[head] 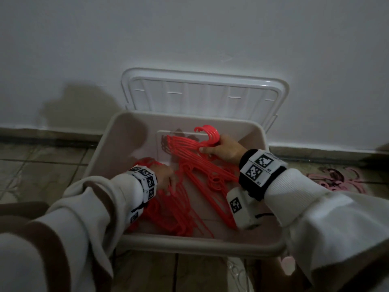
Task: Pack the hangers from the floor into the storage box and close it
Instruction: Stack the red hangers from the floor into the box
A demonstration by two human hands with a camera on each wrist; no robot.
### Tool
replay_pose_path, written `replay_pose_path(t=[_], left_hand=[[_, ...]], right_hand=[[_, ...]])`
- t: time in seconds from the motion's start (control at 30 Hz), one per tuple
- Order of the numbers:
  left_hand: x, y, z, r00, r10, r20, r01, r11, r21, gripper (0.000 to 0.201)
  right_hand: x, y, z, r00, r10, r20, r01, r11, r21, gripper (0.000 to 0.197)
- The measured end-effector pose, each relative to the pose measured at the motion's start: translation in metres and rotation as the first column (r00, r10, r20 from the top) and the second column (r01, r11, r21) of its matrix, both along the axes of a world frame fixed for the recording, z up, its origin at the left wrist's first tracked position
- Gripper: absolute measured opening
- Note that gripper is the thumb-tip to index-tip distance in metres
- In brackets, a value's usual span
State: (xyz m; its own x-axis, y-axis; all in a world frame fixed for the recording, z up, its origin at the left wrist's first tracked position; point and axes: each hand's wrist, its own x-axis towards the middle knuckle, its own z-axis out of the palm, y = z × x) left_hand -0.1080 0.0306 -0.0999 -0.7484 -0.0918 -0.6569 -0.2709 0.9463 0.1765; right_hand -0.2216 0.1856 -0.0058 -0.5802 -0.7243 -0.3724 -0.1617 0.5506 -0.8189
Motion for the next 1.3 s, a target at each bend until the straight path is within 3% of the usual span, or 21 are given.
replay_pose_path(t=[0.1,0.23,0.3,0.43,0.57,0.7,0.8,0.9,1.0,1.13,1.23,1.3], left_hand=[[-0.001,-0.004,0.003,0.995,-0.001,-0.098,0.0,1.0,-0.002,0.021],[0.001,0.0,0.007,0.959,-0.086,-0.27,0.063,0.994,-0.092,0.022],[0.002,0.0,0.008,0.952,-0.084,-0.294,0.072,0.996,-0.051,0.022],[0.005,-0.007,0.001,0.944,0.003,-0.33,0.048,0.988,0.146,0.03],[0.005,-0.007,0.0,0.915,-0.011,-0.403,0.086,0.982,0.169,0.038],[0.004,-0.01,-0.004,0.912,0.014,-0.409,0.063,0.983,0.173,0.026],[0.003,-0.006,0.002,0.876,0.072,-0.477,-0.019,0.993,0.114,0.01],[0.0,-0.007,0.009,0.833,0.118,-0.541,-0.078,0.992,0.097,0.015],[0.002,-0.009,0.007,0.862,0.118,-0.493,-0.109,0.993,0.047,0.022],[0.006,-0.009,-0.003,0.969,0.102,-0.227,-0.108,0.994,-0.012,0.034],[0.0,-0.011,-0.007,0.984,0.087,-0.158,-0.091,0.996,-0.023,0.033],[-0.005,-0.013,-0.018,0.985,0.076,-0.154,-0.08,0.997,-0.019,0.033]], right_hand=[[0.003,-0.002,0.001,1.0,0.005,-0.026,-0.005,1.0,0.003,0.024],[0.007,-0.002,0.001,0.999,0.018,-0.03,-0.018,1.0,0.003,0.02],[0.009,-0.001,0.001,1.0,0.02,-0.016,-0.02,1.0,-0.007,0.015],[0.008,0.0,0.001,1.0,0.003,0.018,-0.003,1.0,-0.024,0.026],[0.007,0.0,0.001,1.0,-0.007,0.024,0.008,1.0,-0.03,0.022],[0.007,0.001,0.0,0.999,-0.018,0.044,0.02,0.999,-0.039,0.009],[0.007,0.003,0.001,0.999,-0.026,0.041,0.027,0.999,-0.024,0.022],[0.005,0.003,-0.003,0.999,-0.042,0.034,0.043,0.999,-0.015,0.025],[0.004,0.003,-0.004,0.999,-0.044,0.004,0.043,0.999,0.016,0.002],[0.001,0.004,-0.008,0.998,-0.052,-0.044,0.054,0.998,0.044,0.027],[-0.001,0.006,-0.011,0.997,-0.064,-0.046,0.066,0.997,0.037,0.025],[-0.002,0.008,-0.012,0.997,-0.062,-0.053,0.063,0.997,0.032,0.014]])
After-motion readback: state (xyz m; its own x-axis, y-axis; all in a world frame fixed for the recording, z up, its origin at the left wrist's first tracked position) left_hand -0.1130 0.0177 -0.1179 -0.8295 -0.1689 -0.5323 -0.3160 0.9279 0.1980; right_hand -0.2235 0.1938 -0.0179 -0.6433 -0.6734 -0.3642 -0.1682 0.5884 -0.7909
